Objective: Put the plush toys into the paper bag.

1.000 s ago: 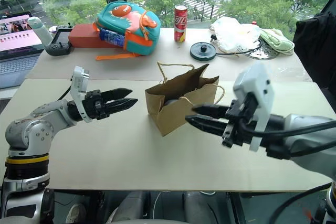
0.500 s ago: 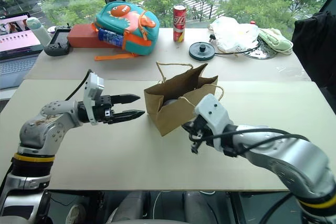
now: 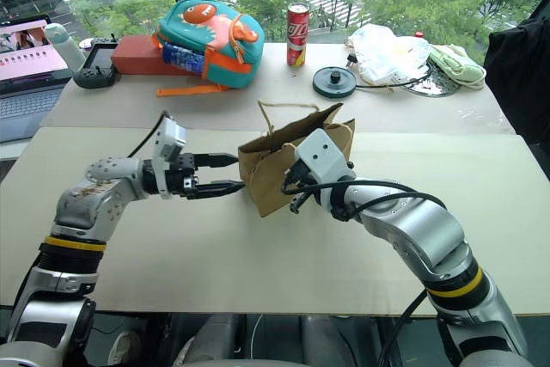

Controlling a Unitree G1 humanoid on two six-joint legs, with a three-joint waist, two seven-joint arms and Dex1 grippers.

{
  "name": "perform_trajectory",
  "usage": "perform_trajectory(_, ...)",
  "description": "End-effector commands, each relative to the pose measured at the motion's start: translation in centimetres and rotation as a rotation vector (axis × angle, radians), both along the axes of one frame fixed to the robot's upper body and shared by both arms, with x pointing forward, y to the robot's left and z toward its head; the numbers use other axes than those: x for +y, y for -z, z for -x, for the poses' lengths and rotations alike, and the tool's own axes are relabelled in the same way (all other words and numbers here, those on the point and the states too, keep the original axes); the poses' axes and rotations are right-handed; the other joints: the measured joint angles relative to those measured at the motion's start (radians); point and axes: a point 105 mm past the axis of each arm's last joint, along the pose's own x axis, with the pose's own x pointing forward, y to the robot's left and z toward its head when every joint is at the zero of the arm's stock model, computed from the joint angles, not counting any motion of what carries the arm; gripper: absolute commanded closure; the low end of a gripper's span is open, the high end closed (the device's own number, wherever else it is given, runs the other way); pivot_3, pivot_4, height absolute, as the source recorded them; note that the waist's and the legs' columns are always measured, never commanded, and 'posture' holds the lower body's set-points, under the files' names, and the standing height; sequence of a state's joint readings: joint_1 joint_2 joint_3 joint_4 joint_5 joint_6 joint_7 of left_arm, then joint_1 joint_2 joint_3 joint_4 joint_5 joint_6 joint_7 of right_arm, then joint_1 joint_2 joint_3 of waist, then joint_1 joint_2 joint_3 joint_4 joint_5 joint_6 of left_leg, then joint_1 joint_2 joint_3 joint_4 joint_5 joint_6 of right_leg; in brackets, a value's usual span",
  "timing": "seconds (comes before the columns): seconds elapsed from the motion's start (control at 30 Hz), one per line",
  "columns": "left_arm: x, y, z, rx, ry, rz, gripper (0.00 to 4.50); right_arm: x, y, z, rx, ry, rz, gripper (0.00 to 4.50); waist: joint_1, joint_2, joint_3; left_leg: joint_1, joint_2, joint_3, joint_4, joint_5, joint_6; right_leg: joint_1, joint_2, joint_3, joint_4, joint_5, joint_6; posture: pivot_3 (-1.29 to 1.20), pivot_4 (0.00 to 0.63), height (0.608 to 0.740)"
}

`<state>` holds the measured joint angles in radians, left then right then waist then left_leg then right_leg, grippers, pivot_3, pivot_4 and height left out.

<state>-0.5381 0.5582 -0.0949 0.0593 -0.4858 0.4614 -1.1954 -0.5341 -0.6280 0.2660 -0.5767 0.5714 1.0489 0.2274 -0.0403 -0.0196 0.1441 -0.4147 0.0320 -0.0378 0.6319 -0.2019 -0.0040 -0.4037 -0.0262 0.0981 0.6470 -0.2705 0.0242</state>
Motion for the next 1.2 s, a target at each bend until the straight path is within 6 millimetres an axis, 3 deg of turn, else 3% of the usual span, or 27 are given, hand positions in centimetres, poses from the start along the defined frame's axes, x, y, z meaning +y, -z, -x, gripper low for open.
perform_trajectory(0.03,-0.7,-1.1,0.0,-0.060,0.022,0.003,0.89,0.2,-0.9,-0.2,-0.038,-0.002,-0.003,4.46,-0.001,0.000,0.000,0.000,0.000,0.000,0.000,0.000,0.000,0.000,0.000,0.000,0.000,0.000,0.000,0.00,0.150,0.739)
perform_trajectory(0.5,-1.5,-0.8,-2.0,-0.124,-0.121,0.028,0.89,0.6,-1.1,-0.2,-0.036,0.000,-0.021,4.46,-0.001,0.000,0.000,0.000,0.000,-0.001,0.001,0.000,0.000,0.000,0.000,0.000,0.001,0.000,0.000,0.00,0.150,0.739)
perform_trajectory(0.6,-2.0,-0.7,-1.9,-0.119,-0.134,0.054,1.59,0.6,-1.0,-0.1,-0.036,0.000,-0.019,4.50,-0.001,0.000,0.000,0.000,0.000,-0.001,0.001,0.000,0.000,0.000,0.000,0.000,0.001,0.000,0.000,0.00,0.150,0.739)
perform_trajectory(0.67,-2.2,-0.6,-1.8,-0.111,-0.132,0.065,2.35,0.6,-1.1,-0.1,-0.036,0.001,-0.018,4.50,-0.002,0.000,0.000,0.000,0.000,-0.001,0.001,0.000,0.000,0.000,0.000,0.000,0.001,0.000,0.000,0.00,0.150,0.739)
perform_trajectory(0.7,-2.3,-0.5,-1.7,-0.108,-0.133,0.070,2.42,0.6,-1.1,-0.1,-0.036,0.003,-0.020,4.50,-0.002,0.000,0.000,0.000,0.000,-0.001,0.001,0.000,0.000,0.000,0.000,0.000,0.001,0.000,0.000,0.00,0.150,0.739)
perform_trajectory(0.73,-2.4,-0.5,-1.6,-0.105,-0.133,0.074,3.04,0.6,-1.1,-0.1,-0.037,0.004,-0.020,4.50,-0.002,0.000,0.000,0.000,0.000,-0.001,0.001,0.000,0.000,0.000,0.000,0.000,0.001,0.000,0.000,0.00,0.150,0.739)
perform_trajectory(0.77,-2.5,-0.4,-1.5,-0.104,-0.134,0.075,3.13,0.6,-1.1,-0.1,-0.037,0.005,-0.019,4.50,-0.002,0.000,0.000,0.000,0.000,-0.001,0.001,0.000,0.000,0.000,0.000,0.000,0.001,0.000,0.000,0.00,0.150,0.739)
perform_trajectory(0.87,-2.4,-0.3,-1.7,-0.105,-0.150,0.072,4.30,0.5,-1.2,-0.1,-0.036,0.006,-0.019,4.50,-0.002,0.000,0.000,0.000,0.000,-0.001,0.001,0.000,0.000,0.000,0.000,0.000,0.001,0.000,0.000,0.00,0.150,0.739)
perform_trajectory(0.9,-2.3,-0.3,-1.9,-0.108,-0.163,0.068,4.46,0.5,-1.2,-0.1,-0.037,0.007,-0.019,4.50,-0.002,0.000,0.000,0.000,0.000,-0.001,0.001,0.000,0.000,0.000,0.000,0.000,0.001,0.000,0.000,0.00,0.150,0.739)
perform_trajectory(1.2,-2.4,-0.1,-2.9,-0.127,-0.221,0.058,4.46,0.6,-2.2,0.1,-0.056,-0.008,-0.041,4.50,-0.002,0.000,0.000,0.000,0.000,-0.001,0.001,0.000,0.000,0.001,0.000,0.000,0.001,0.000,0.000,0.00,0.150,0.739)
